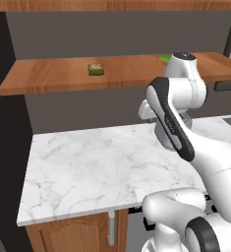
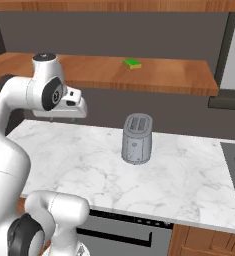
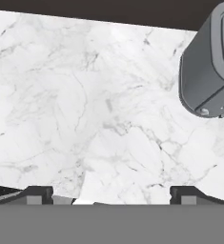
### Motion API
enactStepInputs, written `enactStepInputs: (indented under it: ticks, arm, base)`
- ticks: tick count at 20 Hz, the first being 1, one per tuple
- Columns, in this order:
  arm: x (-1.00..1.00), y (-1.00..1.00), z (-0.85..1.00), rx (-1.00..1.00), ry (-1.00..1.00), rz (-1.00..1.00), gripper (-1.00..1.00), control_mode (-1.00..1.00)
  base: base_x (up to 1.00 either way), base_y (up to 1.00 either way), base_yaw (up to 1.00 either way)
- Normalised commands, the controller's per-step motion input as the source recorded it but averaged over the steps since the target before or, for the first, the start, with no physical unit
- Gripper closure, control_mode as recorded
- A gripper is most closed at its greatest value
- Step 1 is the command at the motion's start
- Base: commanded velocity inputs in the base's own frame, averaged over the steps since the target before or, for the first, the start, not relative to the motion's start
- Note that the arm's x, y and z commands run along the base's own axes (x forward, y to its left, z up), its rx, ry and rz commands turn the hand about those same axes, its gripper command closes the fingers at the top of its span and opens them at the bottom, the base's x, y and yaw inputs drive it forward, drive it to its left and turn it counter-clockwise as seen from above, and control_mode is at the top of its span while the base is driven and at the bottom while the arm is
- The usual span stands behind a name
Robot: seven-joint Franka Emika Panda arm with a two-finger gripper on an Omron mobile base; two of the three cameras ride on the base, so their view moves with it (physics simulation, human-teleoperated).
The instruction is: Locate and retrieve the sponge and sponge from the cabinet. Place them next to the sink.
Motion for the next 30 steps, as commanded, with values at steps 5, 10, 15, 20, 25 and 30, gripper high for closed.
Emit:
enactStepInputs:
  ticks: [5, 10, 15, 20, 25, 30]
  arm:
    - [-0.44, 0.21, 0.16, -0.01, -0.13, 0.00, -1.00, -1.00]
    - [-0.34, 0.40, 0.22, 0.06, -0.21, -0.03, -1.00, -1.00]
    - [-0.25, 0.51, 0.25, 0.11, -0.20, -0.03, -1.00, -1.00]
    - [-0.11, 0.48, 0.42, 0.12, -0.14, -0.03, -1.00, -1.00]
    - [-0.07, 0.33, 0.56, 0.03, -0.10, 0.00, -1.00, -1.00]
    - [0.03, 0.25, 0.36, -0.10, -0.09, 0.00, -1.00, -1.00]
  base:
    - [0.00, 0.00, 0.00]
    - [0.00, 0.00, 0.00]
    - [0.00, 0.00, 0.00]
    - [0.00, 0.00, 0.00]
    - [0.00, 0.00, 0.00]
    - [0.00, 0.00, 0.00]
